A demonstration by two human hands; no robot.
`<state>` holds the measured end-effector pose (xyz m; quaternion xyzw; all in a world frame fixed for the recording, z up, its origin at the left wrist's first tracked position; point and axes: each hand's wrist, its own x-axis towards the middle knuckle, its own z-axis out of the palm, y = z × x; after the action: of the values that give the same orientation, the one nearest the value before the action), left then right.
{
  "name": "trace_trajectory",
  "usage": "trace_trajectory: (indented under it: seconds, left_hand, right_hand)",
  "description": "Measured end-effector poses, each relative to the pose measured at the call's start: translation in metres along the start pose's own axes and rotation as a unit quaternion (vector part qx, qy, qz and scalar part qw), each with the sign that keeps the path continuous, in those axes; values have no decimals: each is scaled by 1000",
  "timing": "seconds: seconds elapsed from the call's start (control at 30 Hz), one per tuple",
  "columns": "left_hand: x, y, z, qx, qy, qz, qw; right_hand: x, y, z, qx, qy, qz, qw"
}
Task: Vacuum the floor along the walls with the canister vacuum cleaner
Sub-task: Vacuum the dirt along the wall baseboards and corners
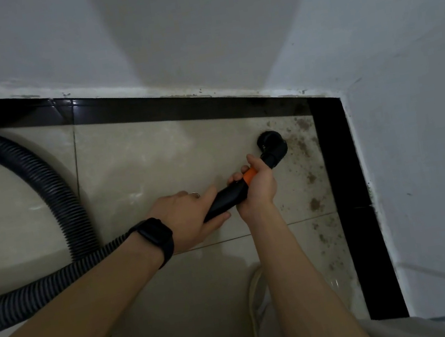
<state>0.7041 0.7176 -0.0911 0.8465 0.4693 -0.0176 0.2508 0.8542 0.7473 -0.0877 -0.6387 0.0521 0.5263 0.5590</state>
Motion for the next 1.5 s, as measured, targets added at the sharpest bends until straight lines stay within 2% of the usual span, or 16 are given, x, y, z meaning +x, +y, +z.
trace_trajectory:
  seconds: [0.33, 0.6, 0.8, 1.03, 1.3, 1.5]
  left_hand:
    - [17, -15, -9, -54, 2, -33, 998]
    - [-24, -37, -17, -83, 2, -46, 995]
    - [-50, -37, -11, 2, -27, 20, 999]
    - [-44, -9, 9, 37, -60, 110, 991]
    - [-18, 19, 13, 37, -68, 121, 990]
    - [-5, 21, 21, 23, -59, 116, 991]
  right_hand:
    - [18, -7, 32, -40, -16, -10, 999]
    - [-8, 23, 45, -37, -36, 17, 999]
    - [-32, 48, 11, -13, 39, 3, 999]
    - [-39, 45, -41, 28, 123, -17, 992]
    - [-26, 22, -61, 48, 151, -29, 987]
    - [-11, 12, -62, 49, 133, -21, 990]
